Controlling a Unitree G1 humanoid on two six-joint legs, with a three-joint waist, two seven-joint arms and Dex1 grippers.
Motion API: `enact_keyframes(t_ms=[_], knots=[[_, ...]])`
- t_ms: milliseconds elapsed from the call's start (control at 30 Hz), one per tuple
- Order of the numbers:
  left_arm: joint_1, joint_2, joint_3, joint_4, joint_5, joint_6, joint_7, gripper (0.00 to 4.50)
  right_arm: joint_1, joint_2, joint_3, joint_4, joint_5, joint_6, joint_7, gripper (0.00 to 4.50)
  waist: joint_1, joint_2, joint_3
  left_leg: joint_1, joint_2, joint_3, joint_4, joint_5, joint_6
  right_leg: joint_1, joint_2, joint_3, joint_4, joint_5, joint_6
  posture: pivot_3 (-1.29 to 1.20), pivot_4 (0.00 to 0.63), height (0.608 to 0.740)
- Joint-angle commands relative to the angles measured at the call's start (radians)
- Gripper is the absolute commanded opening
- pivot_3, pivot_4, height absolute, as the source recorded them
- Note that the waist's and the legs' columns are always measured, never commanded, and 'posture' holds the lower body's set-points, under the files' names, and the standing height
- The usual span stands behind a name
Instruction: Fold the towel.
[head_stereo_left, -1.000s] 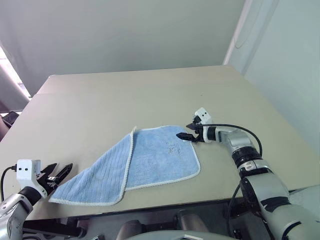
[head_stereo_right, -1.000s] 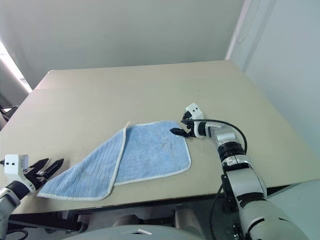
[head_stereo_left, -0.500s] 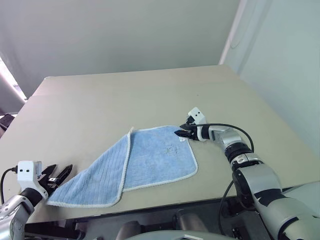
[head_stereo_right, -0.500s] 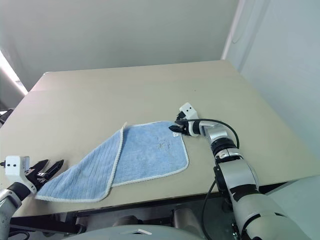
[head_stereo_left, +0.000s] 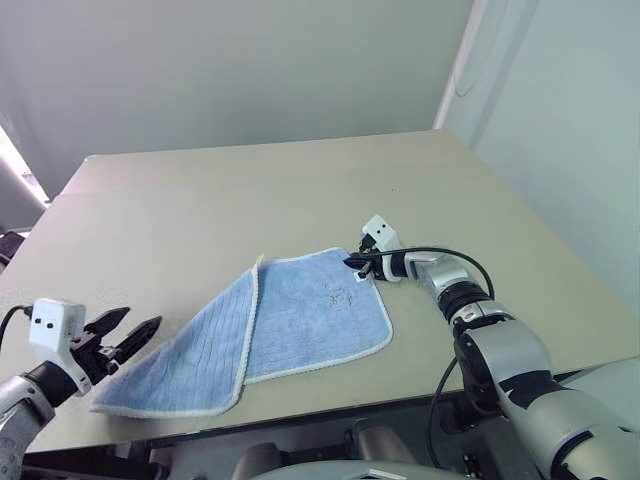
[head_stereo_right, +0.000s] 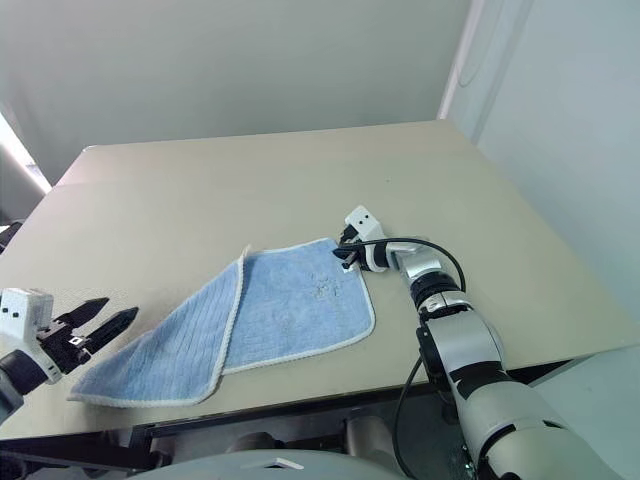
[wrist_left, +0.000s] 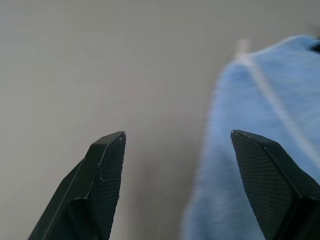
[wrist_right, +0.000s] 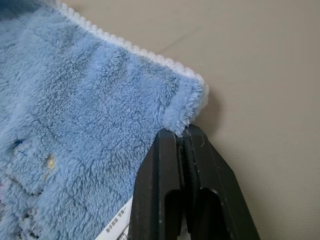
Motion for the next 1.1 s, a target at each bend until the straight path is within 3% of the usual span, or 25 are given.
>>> enact_keyframes(t_ms=[33,233,400,567,667,767,867,967,1067,1100], knots=[[0.023,0.018,-0.071,-0.156,-0.036,0.046,-0.016,3.57,-0.02,0.023,-0.012,0.03,-0.01,0.006,-0.054,0.02,-0.001,0.0,0.0,0.0,0.0,0.0,0.0,0.0,0.0,0.002,0.0,0.0,0.0,0.0,0.0,0.0,0.0,0.74],[0.075,0.035,-0.225,-0.221,0.114,-0.024,-0.03,3.57,-0.019,0.043,-0.016,0.029,-0.01,-0.001,-0.067,0.02,-0.019,0.003,0.003,0.014,0.0,-0.001,0.0,0.0,0.0,0.011,0.005,0.002,0.0,-0.003,0.003,0.0,0.0,0.74],[0.184,0.097,-0.328,-0.232,0.297,-0.122,-0.066,3.57,-0.003,0.049,-0.006,-0.005,-0.009,-0.019,-0.021,0.02,-0.022,0.004,0.004,0.014,0.0,-0.001,-0.001,0.0,0.0,0.012,0.006,0.003,-0.003,-0.003,0.003,0.0,0.0,0.74],[0.225,0.109,-0.375,-0.183,0.367,-0.187,-0.094,3.57,-0.007,0.072,-0.019,-0.095,0.035,0.012,0.071,0.02,-0.022,0.006,0.008,0.013,0.0,-0.001,-0.001,0.0,0.0,0.011,0.005,0.003,-0.004,-0.003,0.003,0.0,0.0,0.74],[0.22,0.094,-0.38,-0.118,0.392,-0.23,-0.101,3.57,0.011,0.072,-0.004,-0.138,0.026,0.028,0.093,0.02,-0.019,0.008,0.011,0.013,0.0,-0.001,-0.002,0.0,0.0,0.01,0.005,0.003,-0.004,-0.003,0.003,0.0,0.0,0.74],[0.197,0.056,-0.436,0.088,0.463,-0.388,-0.111,3.57,0.047,0.065,0.006,-0.196,0.025,0.041,0.115,0.02,-0.014,0.009,0.012,0.012,-0.001,-0.001,-0.003,0.0,0.0,0.009,0.004,0.002,-0.004,-0.004,0.003,0.0,0.0,0.74],[0.13,0.002,-0.515,0.343,0.533,-0.566,-0.116,3.57,0.067,0.062,0.009,-0.231,0.025,0.059,0.114,0.02,-0.001,0.025,0.01,0.013,-0.003,-0.001,-0.003,0.0,0.0,0.012,0.001,0.002,-0.005,-0.004,0.004,0.0,0.0,0.74],[0.066,-0.032,-0.558,0.518,0.558,-0.692,-0.124,2.95,0.078,0.061,0.009,-0.249,0.026,0.07,0.11,0.0,0.016,0.034,0.011,0.019,-0.005,0.0,-0.002,0.001,0.002,0.016,-0.001,0.002,-0.007,-0.005,0.006,0.0,0.0,0.74],[0.016,-0.051,-0.58,0.637,0.551,-0.778,-0.133,2.05,0.082,0.057,0.01,-0.255,0.024,0.075,0.106,0.0,0.027,0.045,0.011,0.025,-0.004,0.0,-0.003,-0.001,-0.002,0.024,-0.002,0.002,-0.009,-0.005,0.006,0.0,0.0,0.74],[0.006,-0.055,-0.583,0.662,0.541,-0.797,-0.139,1.77,0.082,0.056,0.009,-0.254,0.023,0.076,0.105,0.0,0.027,0.058,0.007,0.022,-0.003,-0.003,-0.003,-0.002,-0.002,0.025,0.001,-0.002,-0.015,-0.005,0.006,0.0,0.0,0.74]])
